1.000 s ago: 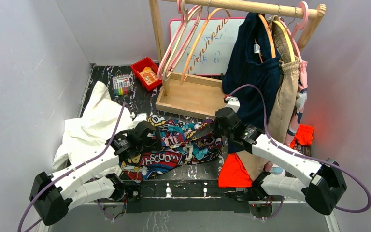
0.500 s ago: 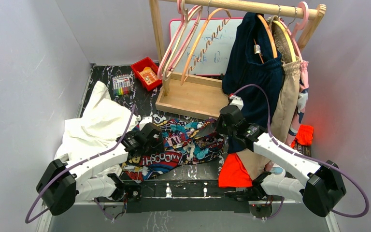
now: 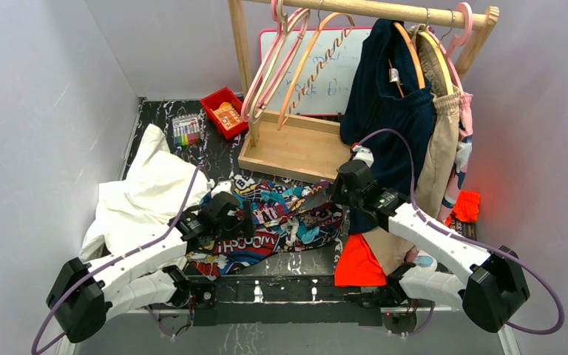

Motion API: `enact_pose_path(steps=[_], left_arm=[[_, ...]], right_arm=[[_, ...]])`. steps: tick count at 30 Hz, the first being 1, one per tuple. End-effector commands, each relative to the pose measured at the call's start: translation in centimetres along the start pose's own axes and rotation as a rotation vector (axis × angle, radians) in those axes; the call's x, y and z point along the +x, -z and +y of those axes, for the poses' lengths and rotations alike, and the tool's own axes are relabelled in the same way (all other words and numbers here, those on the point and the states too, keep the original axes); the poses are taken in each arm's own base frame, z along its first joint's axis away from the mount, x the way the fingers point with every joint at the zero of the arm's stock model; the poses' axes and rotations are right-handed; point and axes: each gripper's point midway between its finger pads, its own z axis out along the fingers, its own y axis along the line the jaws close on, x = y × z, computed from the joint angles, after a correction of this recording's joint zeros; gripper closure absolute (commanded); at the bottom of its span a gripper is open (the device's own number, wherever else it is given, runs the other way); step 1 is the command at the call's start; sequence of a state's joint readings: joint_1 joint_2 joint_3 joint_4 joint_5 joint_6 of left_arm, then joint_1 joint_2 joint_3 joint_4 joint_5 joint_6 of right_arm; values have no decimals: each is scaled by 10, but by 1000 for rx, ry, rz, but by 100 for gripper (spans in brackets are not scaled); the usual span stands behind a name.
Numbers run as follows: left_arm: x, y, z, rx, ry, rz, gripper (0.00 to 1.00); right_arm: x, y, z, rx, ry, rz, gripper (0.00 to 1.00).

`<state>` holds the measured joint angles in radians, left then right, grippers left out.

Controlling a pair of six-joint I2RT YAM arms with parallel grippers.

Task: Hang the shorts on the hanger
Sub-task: Adjust the shorts at the center of the board.

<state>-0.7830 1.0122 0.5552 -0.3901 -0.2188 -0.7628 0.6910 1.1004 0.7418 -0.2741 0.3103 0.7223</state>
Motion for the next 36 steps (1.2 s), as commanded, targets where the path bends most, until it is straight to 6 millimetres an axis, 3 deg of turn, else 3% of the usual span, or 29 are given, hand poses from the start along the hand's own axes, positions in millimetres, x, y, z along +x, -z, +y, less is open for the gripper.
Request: enact_pose_path(steps=[1, 12, 25, 36], left_arm=[[8, 2, 2, -1, -2, 26, 4], [-12, -12, 9, -133, -61, 1, 33], [-40, -10, 9, -160, -67, -119, 52], [-64, -23, 7, -205, -58, -225, 59]], right_arm=[[-15, 3, 7, -37, -12, -55, 100], [-14, 6, 8, -50, -12, -50, 100], [-7, 8, 9, -75, -17, -30, 100], [3, 10, 6, -88, -17, -2, 100]])
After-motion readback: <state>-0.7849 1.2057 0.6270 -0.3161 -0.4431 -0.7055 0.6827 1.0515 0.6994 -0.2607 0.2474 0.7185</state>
